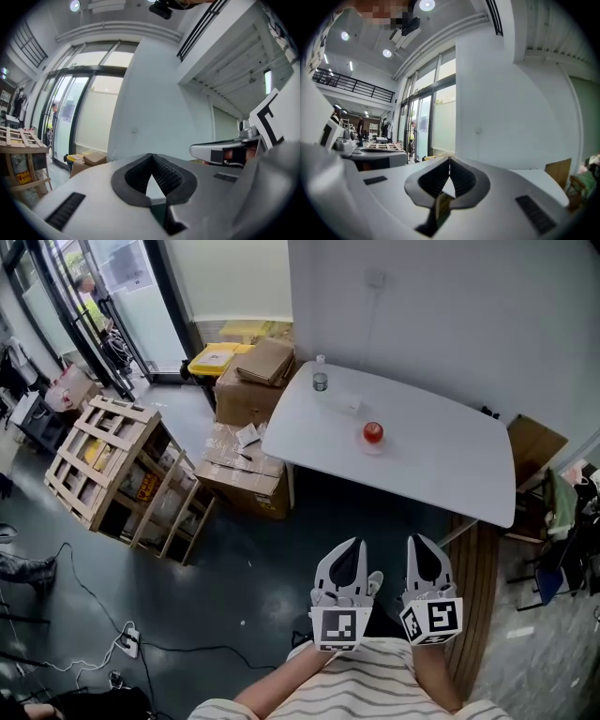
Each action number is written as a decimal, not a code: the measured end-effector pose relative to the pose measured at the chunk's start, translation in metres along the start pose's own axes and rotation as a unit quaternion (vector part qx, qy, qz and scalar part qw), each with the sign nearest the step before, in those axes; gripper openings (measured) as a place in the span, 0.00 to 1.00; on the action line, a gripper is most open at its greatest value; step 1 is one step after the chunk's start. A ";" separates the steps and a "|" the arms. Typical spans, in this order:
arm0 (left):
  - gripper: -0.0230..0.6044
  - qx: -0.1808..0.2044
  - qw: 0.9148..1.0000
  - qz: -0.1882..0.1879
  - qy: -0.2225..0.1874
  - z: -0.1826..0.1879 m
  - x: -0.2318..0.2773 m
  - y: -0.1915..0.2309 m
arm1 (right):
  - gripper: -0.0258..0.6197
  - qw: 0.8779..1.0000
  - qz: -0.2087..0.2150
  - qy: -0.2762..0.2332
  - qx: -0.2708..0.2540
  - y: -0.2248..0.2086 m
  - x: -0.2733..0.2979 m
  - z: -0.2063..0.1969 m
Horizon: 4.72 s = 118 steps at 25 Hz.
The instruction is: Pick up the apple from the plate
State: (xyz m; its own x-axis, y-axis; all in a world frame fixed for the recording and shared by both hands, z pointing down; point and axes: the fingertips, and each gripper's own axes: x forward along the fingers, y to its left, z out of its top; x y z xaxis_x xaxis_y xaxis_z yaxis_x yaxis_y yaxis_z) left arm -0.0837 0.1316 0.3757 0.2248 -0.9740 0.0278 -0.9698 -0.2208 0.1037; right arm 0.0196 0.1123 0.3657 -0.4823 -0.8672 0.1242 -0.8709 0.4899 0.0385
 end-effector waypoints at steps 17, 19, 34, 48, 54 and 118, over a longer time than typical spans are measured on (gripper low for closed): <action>0.04 0.038 0.999 0.020 0.009 -0.005 0.109 -0.003 | 0.06 0.999 0.029 -0.018 0.032 -0.066 0.081 -0.004; 0.04 0.039 0.999 0.025 0.009 -0.004 0.127 -0.005 | 0.06 0.999 0.035 -0.018 0.032 -0.078 0.094 -0.003; 0.04 0.043 0.997 0.061 0.016 -0.009 0.241 -0.008 | 0.06 0.995 0.085 -0.021 0.039 -0.151 0.182 -0.002; 0.04 0.055 0.994 0.093 0.021 -0.018 0.279 0.000 | 0.06 0.992 0.109 -0.018 0.055 -0.180 0.220 -0.018; 0.04 0.047 0.995 0.087 0.032 -0.024 0.295 0.013 | 0.06 0.993 0.105 0.000 0.059 -0.183 0.241 -0.026; 0.04 0.023 0.987 0.055 0.149 -0.118 0.333 0.085 | 0.55 0.972 0.091 0.218 0.019 -0.181 0.452 -0.301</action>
State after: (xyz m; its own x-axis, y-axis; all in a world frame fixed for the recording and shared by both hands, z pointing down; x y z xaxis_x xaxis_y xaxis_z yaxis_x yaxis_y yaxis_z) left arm -0.0803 -0.2053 0.5108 0.1287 -0.9356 0.3288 -0.9917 -0.1231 0.0378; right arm -0.0127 -0.3412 0.7136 -0.5503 -0.6423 0.5335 -0.7816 0.6210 -0.0586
